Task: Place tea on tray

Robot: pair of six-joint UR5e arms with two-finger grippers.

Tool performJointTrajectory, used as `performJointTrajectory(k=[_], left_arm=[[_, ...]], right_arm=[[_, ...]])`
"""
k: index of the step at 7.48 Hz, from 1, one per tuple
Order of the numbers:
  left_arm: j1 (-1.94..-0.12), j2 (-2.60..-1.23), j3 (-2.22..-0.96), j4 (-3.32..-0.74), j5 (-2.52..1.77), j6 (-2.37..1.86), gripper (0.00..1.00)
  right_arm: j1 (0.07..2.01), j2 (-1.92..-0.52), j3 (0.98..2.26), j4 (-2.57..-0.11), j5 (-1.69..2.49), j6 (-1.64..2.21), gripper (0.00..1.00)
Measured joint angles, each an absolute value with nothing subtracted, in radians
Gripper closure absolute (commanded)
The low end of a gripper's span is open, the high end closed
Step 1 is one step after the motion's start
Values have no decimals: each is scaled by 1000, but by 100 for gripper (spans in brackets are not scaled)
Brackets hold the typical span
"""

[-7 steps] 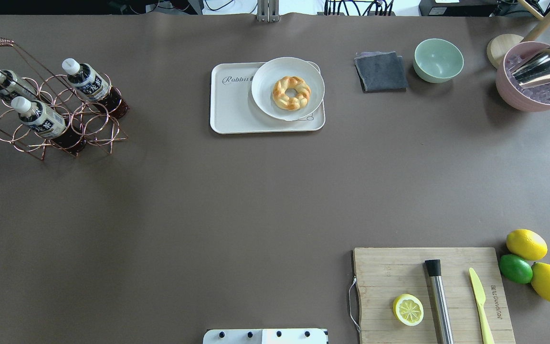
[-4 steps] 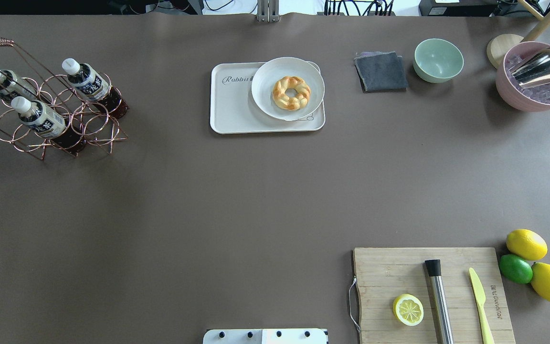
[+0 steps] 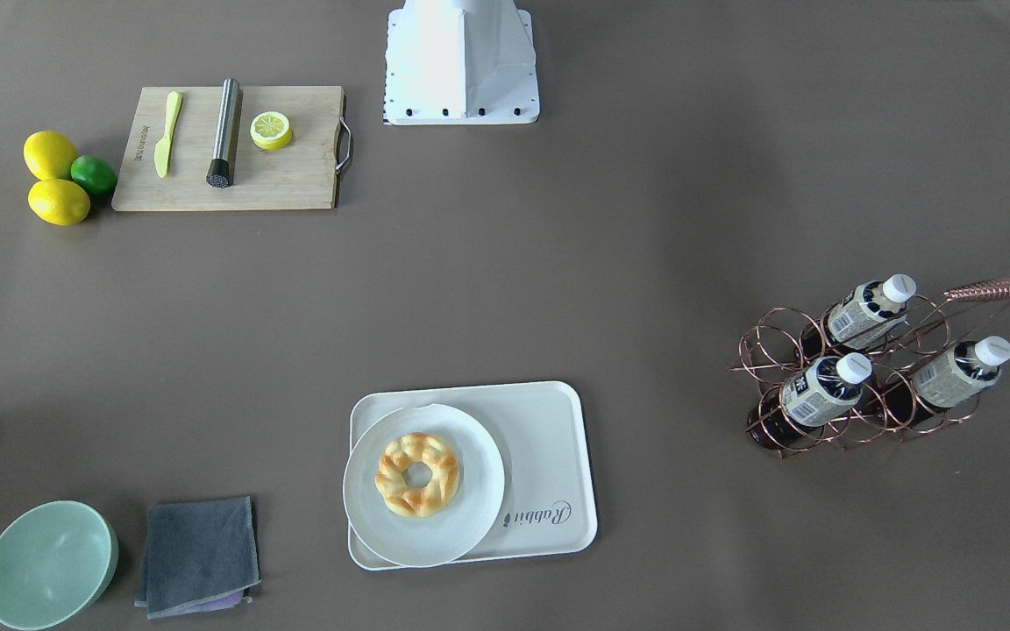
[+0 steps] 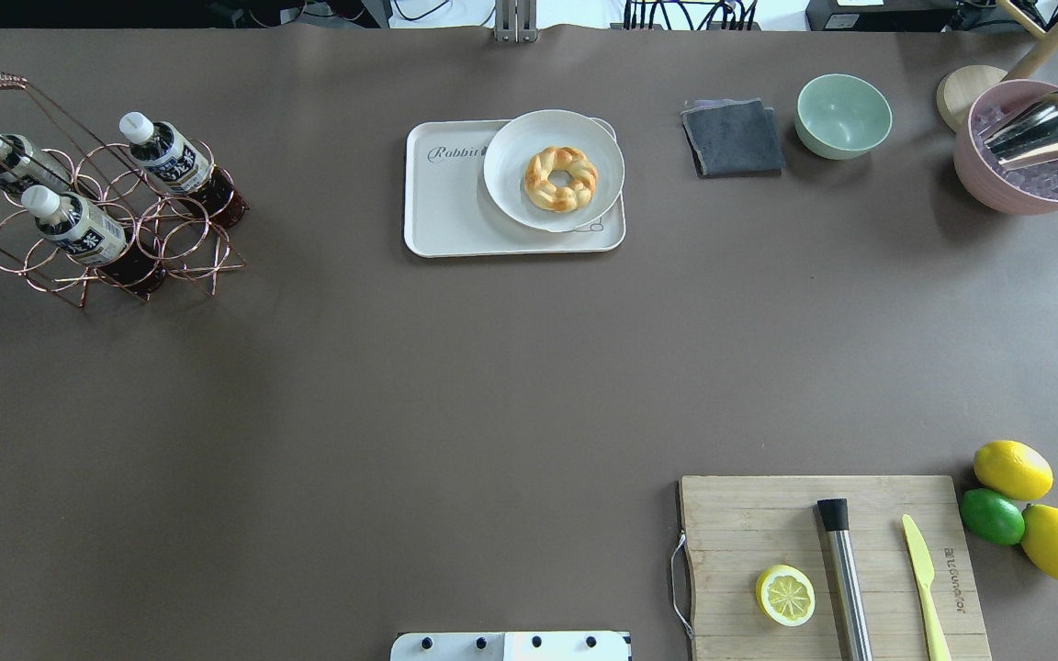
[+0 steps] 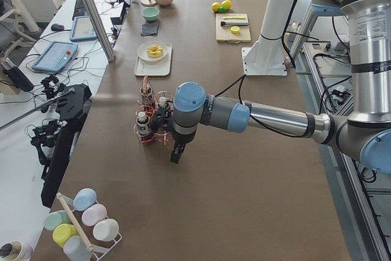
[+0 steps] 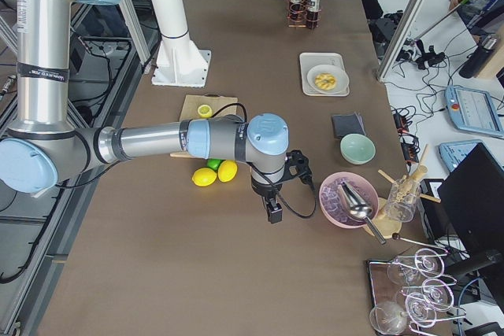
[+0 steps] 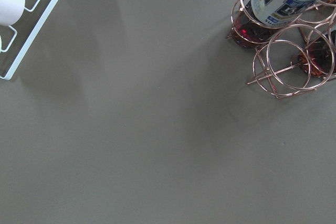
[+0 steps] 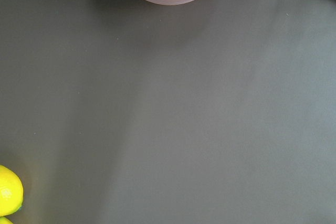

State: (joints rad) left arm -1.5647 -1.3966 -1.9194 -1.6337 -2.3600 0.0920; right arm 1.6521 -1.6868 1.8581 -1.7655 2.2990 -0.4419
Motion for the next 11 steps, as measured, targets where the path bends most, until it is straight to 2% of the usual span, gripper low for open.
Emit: performJointTrajectory(k=[7,11], left_arm=[[-1564,-1389,-1945,-1635,-2361,77,3],[-1426,-1470,-2010,-1777,-2333,-418,3]], right_arm=[[1652,-1694,1855,-1766,2299,-440,0],[1652,-1701,1855,-1766,2302,-440,0]])
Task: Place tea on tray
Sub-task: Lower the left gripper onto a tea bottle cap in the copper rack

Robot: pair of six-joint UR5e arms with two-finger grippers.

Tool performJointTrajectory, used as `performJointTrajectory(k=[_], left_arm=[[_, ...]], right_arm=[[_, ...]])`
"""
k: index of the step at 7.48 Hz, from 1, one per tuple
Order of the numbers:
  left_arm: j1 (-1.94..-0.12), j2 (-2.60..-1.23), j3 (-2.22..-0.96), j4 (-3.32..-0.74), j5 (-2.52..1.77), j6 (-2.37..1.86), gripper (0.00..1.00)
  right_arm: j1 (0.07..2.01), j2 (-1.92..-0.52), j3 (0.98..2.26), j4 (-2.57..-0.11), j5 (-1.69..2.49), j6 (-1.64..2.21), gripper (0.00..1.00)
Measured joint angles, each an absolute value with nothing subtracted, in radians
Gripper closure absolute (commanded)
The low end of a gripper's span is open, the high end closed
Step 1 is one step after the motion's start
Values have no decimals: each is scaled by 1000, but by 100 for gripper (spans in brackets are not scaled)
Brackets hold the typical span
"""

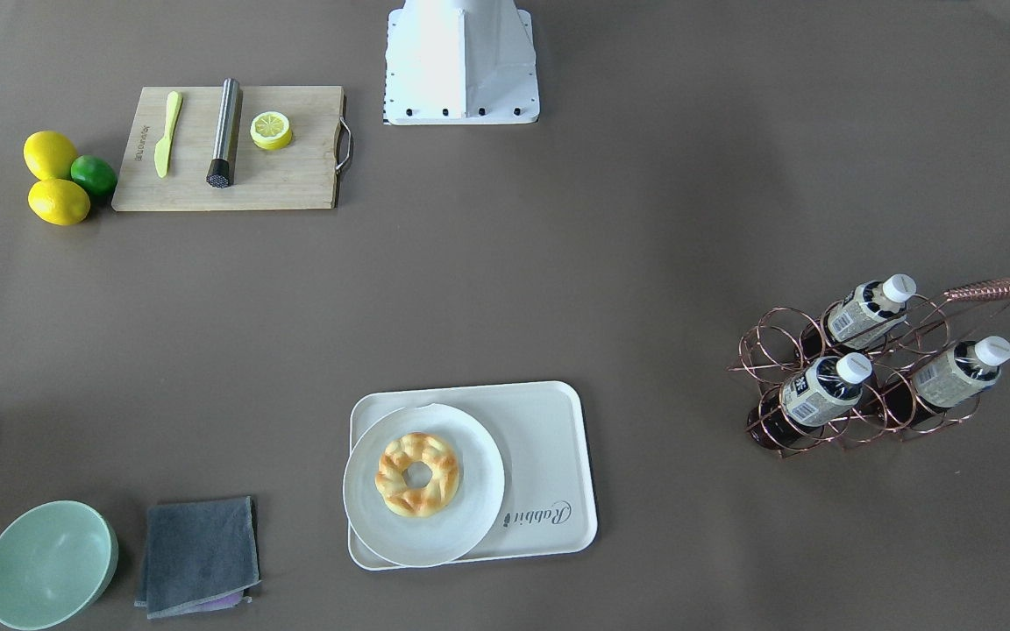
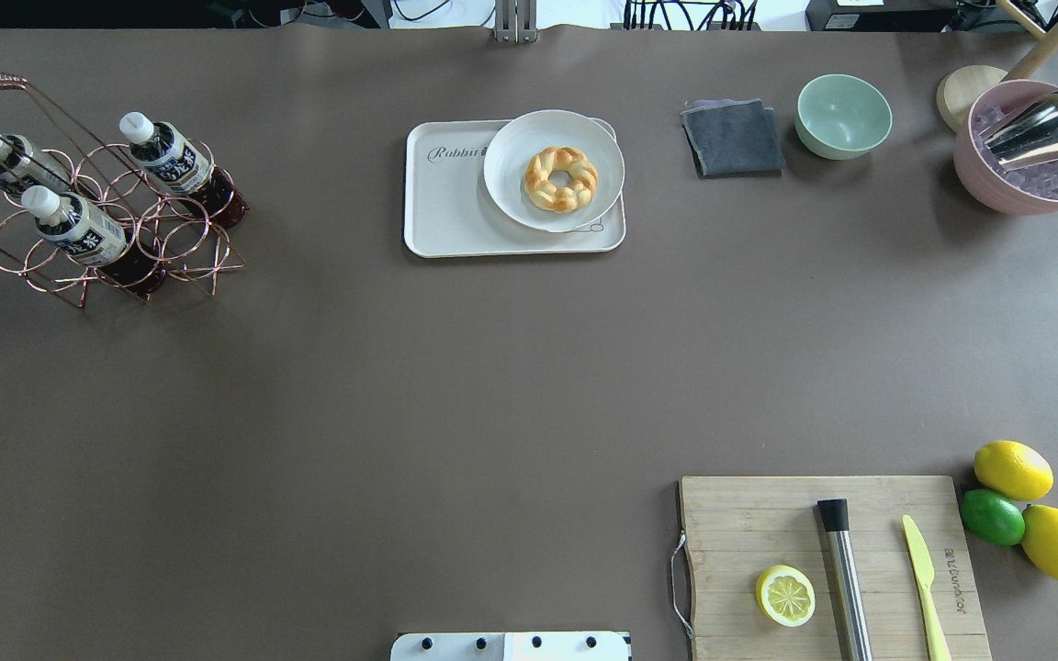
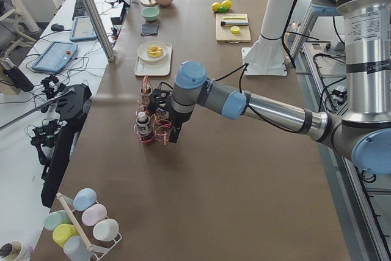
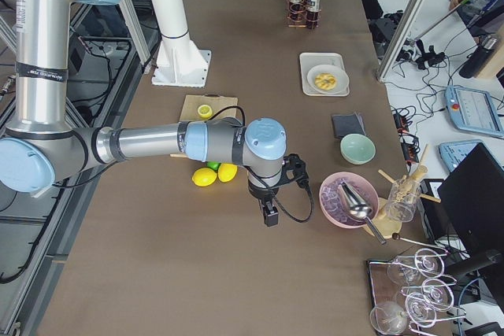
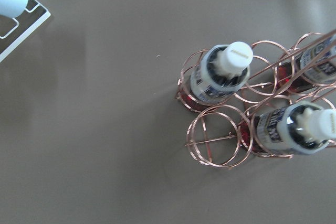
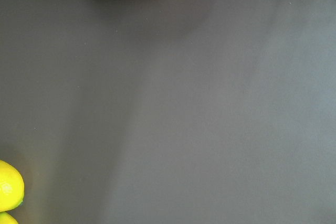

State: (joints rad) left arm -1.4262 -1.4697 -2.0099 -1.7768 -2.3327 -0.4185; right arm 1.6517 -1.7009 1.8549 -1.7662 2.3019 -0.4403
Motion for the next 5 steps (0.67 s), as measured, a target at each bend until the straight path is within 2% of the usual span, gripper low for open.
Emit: performJointTrajectory(k=[5], left_arm=[[-1156,-1617,-2029,-1799,-2122,-711,3]], right_arm=[[1651,-1715,1853,-1766,2325,-439,0]])
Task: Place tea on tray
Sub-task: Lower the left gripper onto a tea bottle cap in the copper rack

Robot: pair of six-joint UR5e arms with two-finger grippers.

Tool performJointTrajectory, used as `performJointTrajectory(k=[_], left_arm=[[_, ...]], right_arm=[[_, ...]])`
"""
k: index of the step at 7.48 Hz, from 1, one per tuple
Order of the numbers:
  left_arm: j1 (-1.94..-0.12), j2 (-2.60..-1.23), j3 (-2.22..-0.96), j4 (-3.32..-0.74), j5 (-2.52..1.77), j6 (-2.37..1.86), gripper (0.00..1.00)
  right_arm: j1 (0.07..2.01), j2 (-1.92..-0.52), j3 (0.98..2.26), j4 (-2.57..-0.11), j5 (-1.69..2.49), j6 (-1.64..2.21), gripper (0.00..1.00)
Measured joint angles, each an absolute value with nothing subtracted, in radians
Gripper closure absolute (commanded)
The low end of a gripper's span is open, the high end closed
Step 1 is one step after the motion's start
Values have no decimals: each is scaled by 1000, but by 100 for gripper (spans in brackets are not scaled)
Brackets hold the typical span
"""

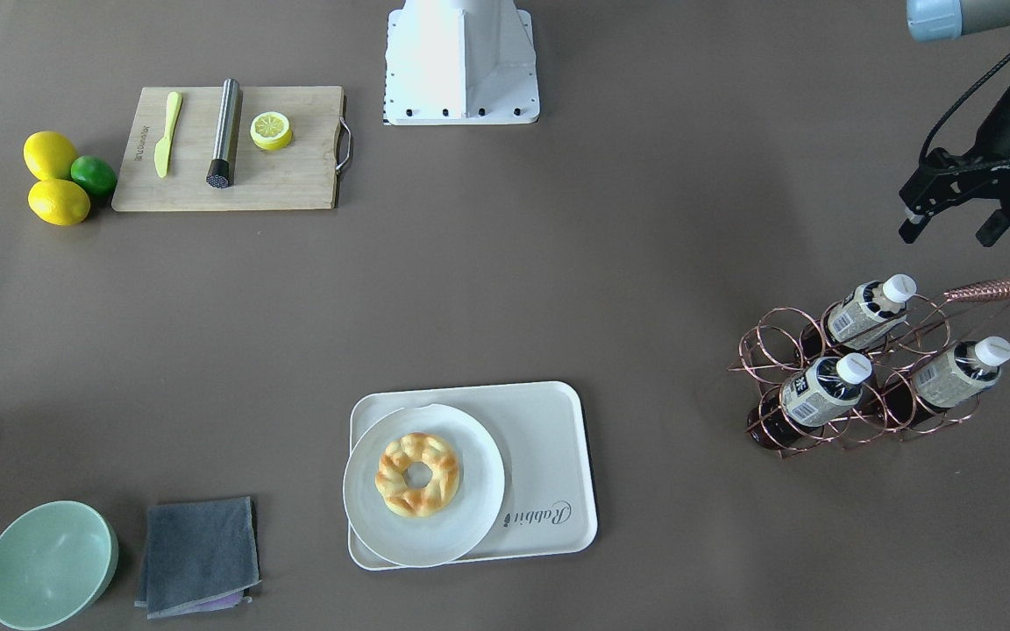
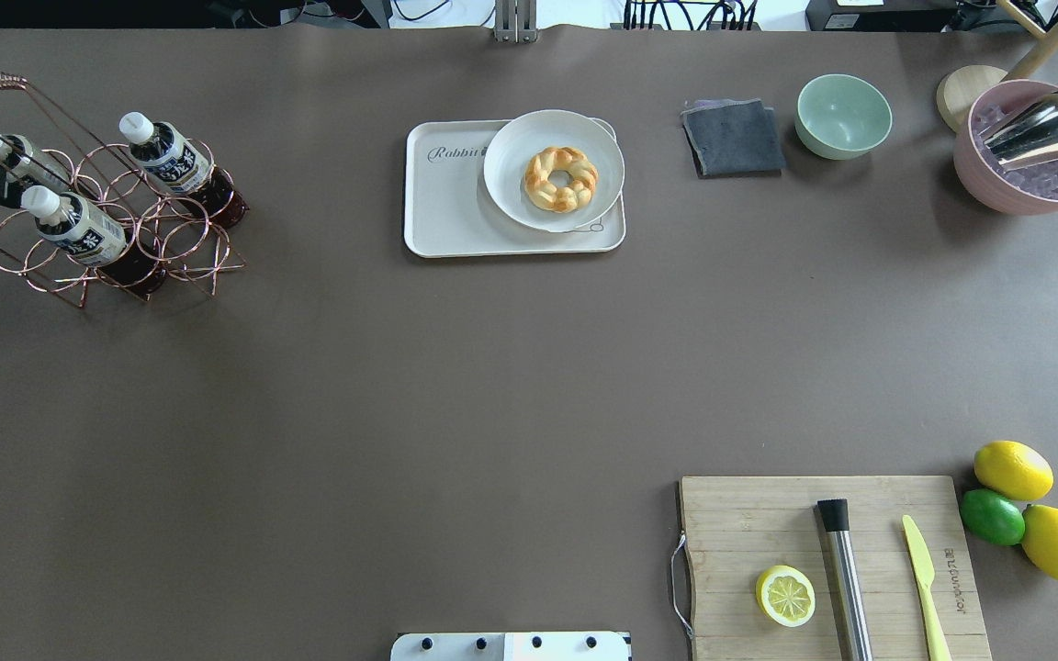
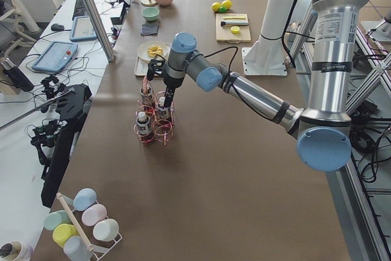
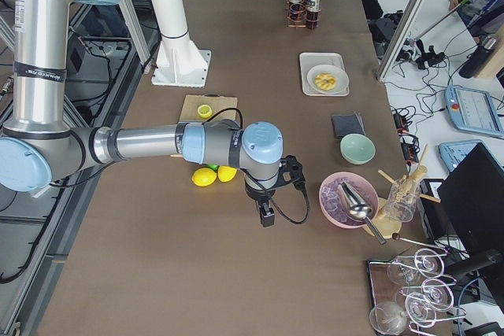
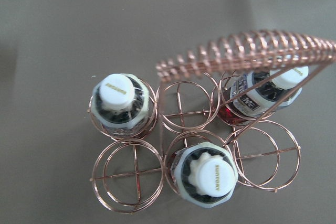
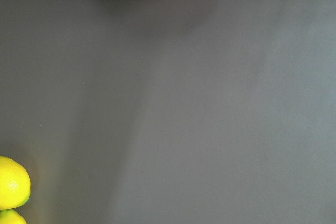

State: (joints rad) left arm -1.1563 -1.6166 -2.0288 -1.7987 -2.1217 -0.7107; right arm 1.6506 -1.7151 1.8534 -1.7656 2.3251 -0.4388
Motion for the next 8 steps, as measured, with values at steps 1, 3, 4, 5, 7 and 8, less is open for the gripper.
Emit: performJointTrajectory(k=[1,3,4,5,7,8], left_arm=[[-1133,-1647,-2003,-1800,-2100,-718,3],[-1106,-1689,-1943,-1814,-2085,-722,3],[-1098,-1701,-1923,-1819,-2075,-722,7],[-1093,-1708,-1911,-1822,-2065,-721,14],[-1090,-1710,-1903,-1824,-2058,-721,14],[-1089,-1710,-1897,-1826,-2058,-722,15]], right_arm=[[1651,-1716,1853,-1766,2325,-439,0],[1651,-1719,1851,-1766,2326,-439,0],[1651,-1719,1850,-1766,2326,-439,0],[1651,-1719,1850,-1766,2326,-439,0],[1651,-1721,1850,-1766,2326,-439,0],[1651,-1722,1850,-1766,2326,-439,0]])
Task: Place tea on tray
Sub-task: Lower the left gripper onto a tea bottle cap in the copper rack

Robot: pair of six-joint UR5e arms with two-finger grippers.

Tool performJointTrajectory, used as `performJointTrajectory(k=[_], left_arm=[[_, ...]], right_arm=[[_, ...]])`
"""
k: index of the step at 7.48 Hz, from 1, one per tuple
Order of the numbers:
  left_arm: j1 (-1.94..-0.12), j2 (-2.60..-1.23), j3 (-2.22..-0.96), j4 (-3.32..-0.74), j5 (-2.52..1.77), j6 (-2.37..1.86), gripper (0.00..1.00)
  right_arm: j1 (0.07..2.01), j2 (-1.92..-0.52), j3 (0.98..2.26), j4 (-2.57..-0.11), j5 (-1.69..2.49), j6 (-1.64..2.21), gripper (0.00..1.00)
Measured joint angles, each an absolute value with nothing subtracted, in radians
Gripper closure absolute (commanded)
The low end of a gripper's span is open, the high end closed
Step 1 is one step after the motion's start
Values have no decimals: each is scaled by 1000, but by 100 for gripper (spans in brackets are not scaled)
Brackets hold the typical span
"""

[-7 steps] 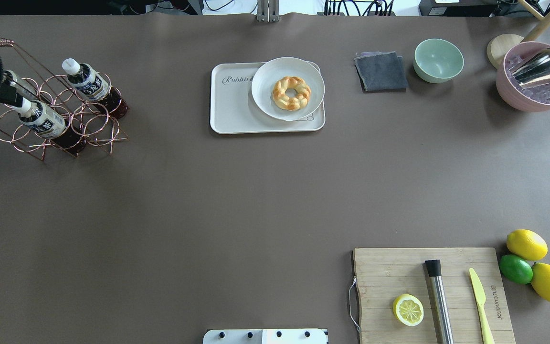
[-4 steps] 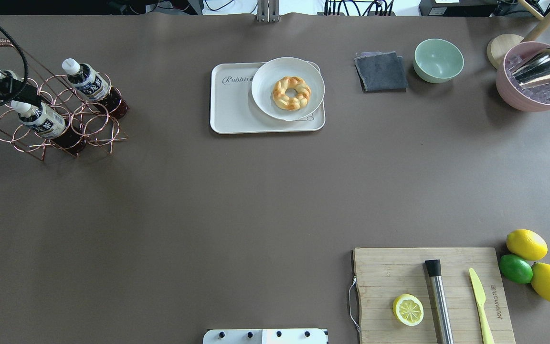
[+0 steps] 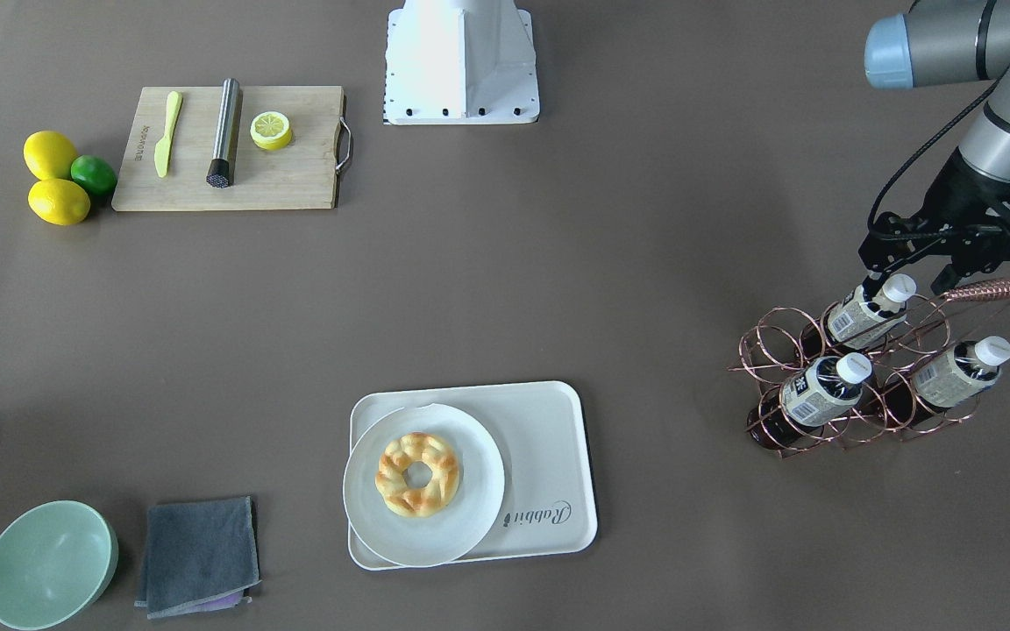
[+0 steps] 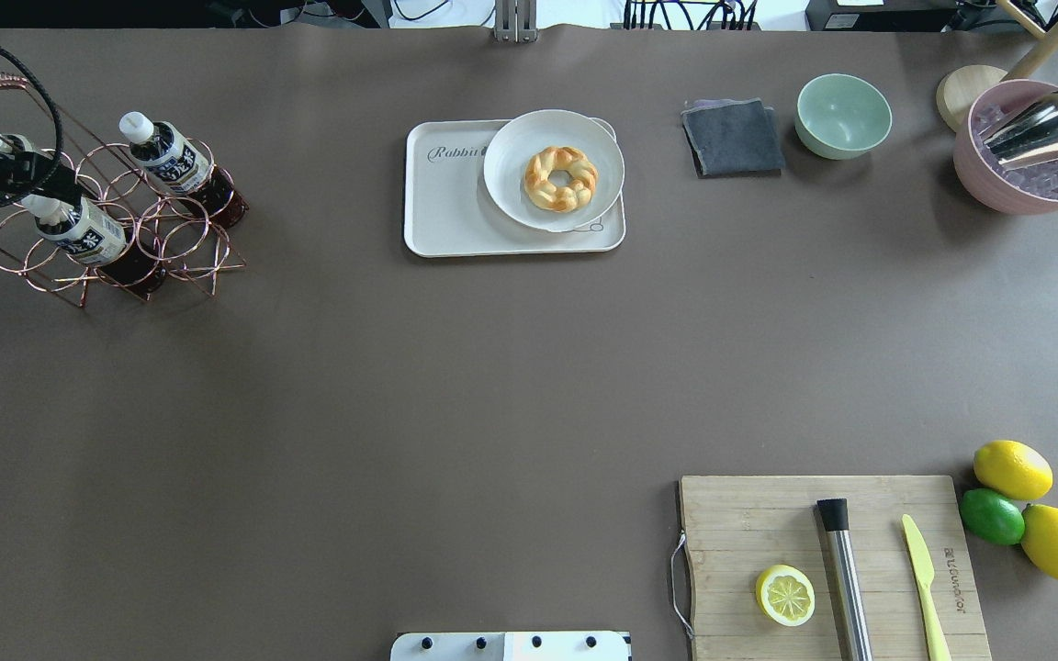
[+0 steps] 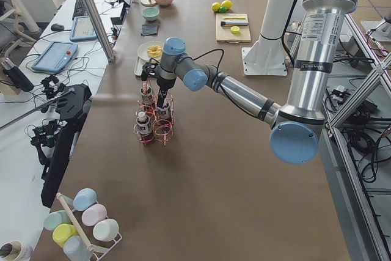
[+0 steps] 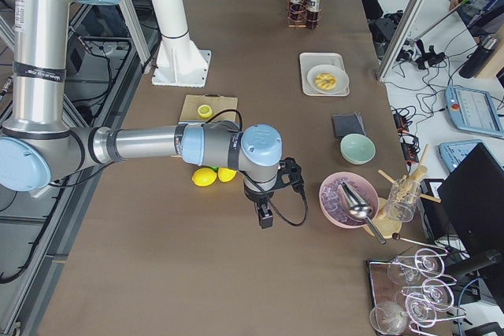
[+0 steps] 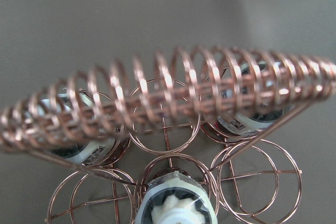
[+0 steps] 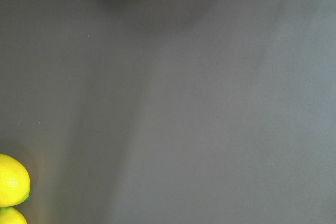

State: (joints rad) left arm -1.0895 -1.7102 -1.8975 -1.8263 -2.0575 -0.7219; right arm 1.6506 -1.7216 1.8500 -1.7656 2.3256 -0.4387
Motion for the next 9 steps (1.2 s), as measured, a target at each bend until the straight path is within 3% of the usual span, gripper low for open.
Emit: performJointTrajectory(k=[2,3,4,5,9], left_arm=[[-1088,-1706,-1894,-1830,-2058,-724,25],[-1086,-1704,-1893,-1831,-2058,-726,41],[-1074,-1702,-1893,-1830,-2058,-730,80],[-1066,-1702,-1893,-1830,-2057,-734,100],[-1065,-1707,-1899,-1819,-2068,-726,100]], right_arm=[[1651,-1723,1850,-1766,2327,-439,0],[1651,-1724,1850,-1766,2327,-439,0],[1651,-1724,1851,-1765,2327,-439,0],[1651,-1724,1855,-1764,2327,-440,0],[1652,-1724,1859,-1764,2333,-439,0]])
